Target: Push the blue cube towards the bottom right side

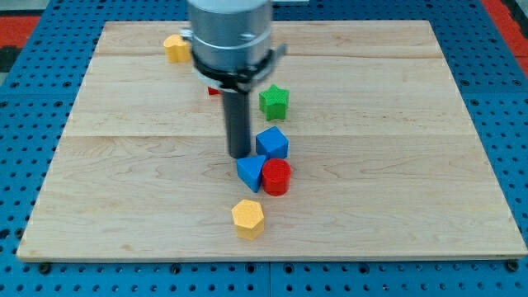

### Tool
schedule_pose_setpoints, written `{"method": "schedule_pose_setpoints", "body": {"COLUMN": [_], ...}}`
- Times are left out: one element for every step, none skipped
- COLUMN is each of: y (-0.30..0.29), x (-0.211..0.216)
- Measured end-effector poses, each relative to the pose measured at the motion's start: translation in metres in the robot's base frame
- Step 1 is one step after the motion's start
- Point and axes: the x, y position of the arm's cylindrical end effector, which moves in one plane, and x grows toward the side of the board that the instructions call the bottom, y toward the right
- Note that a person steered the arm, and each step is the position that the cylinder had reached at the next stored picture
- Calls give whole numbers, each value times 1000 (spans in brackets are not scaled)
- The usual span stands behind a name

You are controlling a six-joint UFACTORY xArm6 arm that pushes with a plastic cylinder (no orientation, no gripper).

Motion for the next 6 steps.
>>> {"method": "schedule_pose_setpoints", "body": {"y": [8, 80, 160, 189, 162, 154], "x": [-6, -3, 3, 32, 32, 32]}}
